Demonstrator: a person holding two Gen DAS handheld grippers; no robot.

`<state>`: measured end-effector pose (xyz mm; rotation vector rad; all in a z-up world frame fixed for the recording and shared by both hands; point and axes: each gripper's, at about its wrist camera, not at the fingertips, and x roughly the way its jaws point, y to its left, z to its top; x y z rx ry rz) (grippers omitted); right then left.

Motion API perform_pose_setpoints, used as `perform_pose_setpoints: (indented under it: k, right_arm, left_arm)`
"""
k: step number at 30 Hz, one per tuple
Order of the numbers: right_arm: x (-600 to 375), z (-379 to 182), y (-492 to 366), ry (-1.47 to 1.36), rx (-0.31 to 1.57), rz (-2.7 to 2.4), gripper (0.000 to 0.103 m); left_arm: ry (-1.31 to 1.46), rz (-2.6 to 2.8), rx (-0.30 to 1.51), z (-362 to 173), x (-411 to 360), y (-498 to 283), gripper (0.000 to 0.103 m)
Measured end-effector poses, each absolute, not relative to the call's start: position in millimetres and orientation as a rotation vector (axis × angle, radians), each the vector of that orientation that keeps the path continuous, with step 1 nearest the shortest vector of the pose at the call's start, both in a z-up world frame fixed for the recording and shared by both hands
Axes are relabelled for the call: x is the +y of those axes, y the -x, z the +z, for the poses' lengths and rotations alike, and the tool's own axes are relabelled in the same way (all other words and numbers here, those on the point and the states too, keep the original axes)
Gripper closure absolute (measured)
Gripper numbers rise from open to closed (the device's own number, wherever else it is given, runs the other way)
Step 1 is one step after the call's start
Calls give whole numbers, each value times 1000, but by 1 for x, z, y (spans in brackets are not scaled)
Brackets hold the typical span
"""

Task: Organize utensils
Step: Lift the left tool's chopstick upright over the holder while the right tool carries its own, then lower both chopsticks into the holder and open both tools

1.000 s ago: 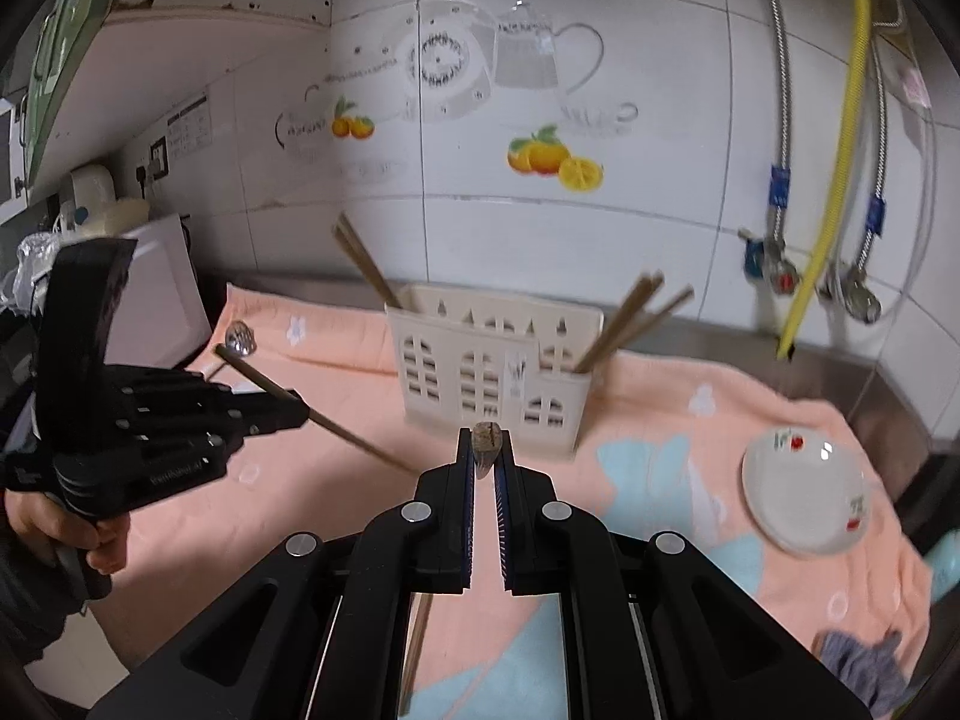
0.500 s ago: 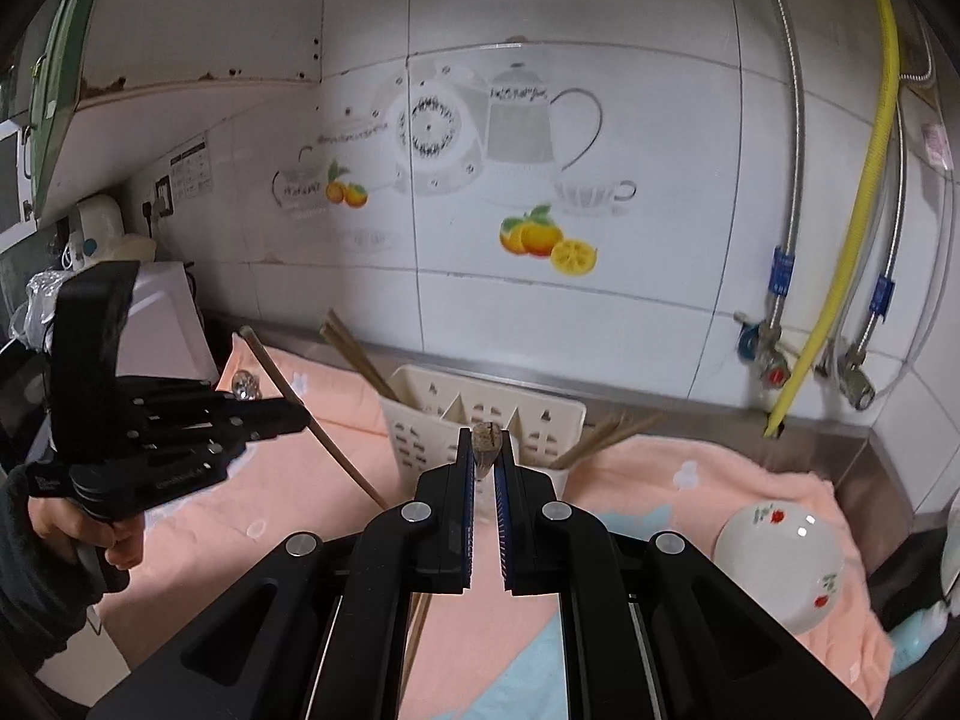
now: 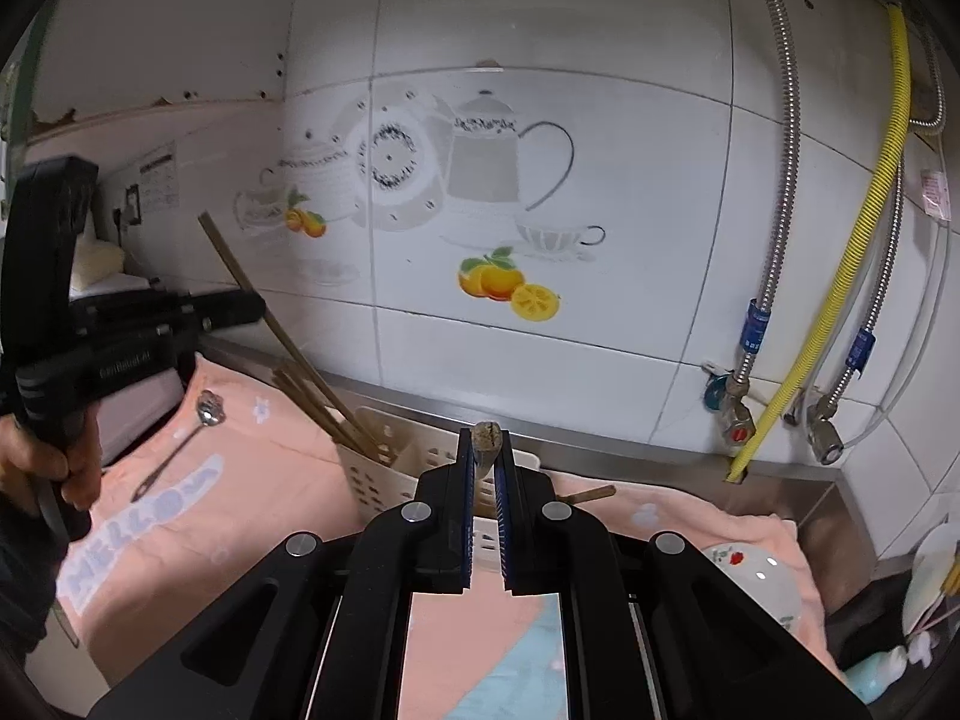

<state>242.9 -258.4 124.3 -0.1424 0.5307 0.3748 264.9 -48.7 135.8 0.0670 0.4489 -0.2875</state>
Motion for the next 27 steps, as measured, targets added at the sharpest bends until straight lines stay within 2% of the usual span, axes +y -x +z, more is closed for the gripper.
perform_pose_setpoints:
  k: [16, 20, 22, 24, 27]
  right_arm:
    - [-247, 78, -285, 165, 652, 350, 97]
    - [-246, 72, -290, 158, 660, 352, 97]
    - [-246, 72, -290, 157, 658, 348, 96]
    - [-247, 72, -289, 153, 653, 347, 95]
    - [-248, 73, -285, 154, 639, 340, 86]
  left_arm:
    - [-30, -268, 591, 83, -38, -306, 97]
    - [-25, -267, 593, 80, -36, -306, 93]
    - [-22, -265, 594, 79, -35, -305, 79]
    - [-26, -255, 585, 79, -33, -302, 69]
    - [-17, -251, 577, 80, -31, -297, 55]
